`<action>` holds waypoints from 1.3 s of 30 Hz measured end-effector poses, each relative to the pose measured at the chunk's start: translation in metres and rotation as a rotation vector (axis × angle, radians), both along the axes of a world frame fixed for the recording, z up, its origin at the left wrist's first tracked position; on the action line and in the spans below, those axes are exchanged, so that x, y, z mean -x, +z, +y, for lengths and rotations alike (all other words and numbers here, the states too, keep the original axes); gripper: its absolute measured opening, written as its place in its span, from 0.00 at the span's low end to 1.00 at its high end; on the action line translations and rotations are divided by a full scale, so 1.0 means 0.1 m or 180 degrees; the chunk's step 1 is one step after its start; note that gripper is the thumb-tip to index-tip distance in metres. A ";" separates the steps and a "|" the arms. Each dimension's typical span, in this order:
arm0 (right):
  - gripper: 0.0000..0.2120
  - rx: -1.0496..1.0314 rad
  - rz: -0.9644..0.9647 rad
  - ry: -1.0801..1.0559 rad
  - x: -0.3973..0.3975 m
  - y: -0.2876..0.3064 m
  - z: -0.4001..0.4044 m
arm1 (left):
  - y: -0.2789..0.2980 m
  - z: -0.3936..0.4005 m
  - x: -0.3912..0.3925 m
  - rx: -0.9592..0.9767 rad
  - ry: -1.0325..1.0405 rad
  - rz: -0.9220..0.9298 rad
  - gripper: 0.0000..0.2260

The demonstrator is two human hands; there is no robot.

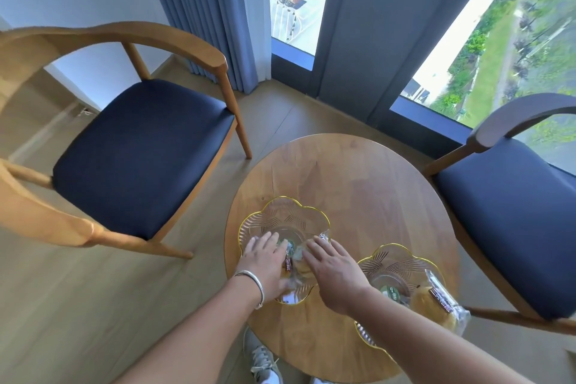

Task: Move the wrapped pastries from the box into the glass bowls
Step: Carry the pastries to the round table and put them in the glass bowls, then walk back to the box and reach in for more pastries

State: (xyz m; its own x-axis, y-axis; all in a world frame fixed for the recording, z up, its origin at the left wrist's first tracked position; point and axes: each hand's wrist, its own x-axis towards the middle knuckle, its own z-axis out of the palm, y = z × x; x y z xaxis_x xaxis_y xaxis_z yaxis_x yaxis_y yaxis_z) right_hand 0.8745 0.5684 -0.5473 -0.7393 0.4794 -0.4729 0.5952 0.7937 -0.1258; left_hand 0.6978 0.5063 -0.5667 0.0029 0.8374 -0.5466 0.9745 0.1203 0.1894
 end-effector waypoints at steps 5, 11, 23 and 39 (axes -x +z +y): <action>0.38 -0.0024 -0.0042 -0.0646 -0.17 0.28 -0.01 | 0.28 0.09 -0.04 -0.0234 -0.0080 0.0098 0.38; 0.33 -0.0198 0.0017 -0.1562 -0.67 0.78 -0.11 | 0.66 0.26 -0.44 -0.0490 -0.0500 0.0112 0.37; 0.36 -0.0693 0.0389 -0.3278 -2.59 1.48 -0.66 | 1.48 0.39 -2.32 -0.0988 -0.1602 0.0111 0.37; 0.37 -0.1443 0.0533 -0.4621 -6.64 2.19 -2.12 | 2.56 -0.19 -6.54 -0.1727 -0.2707 0.0009 0.36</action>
State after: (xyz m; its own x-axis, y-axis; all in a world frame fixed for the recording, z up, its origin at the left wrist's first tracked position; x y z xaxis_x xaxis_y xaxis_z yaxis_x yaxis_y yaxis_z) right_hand 1.5381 0.3564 -0.3282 0.4528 0.8900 -0.0532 0.8717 -0.4545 -0.1834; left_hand 1.3515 0.4878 -0.3112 0.7144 0.6935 -0.0930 0.6972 -0.7168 0.0098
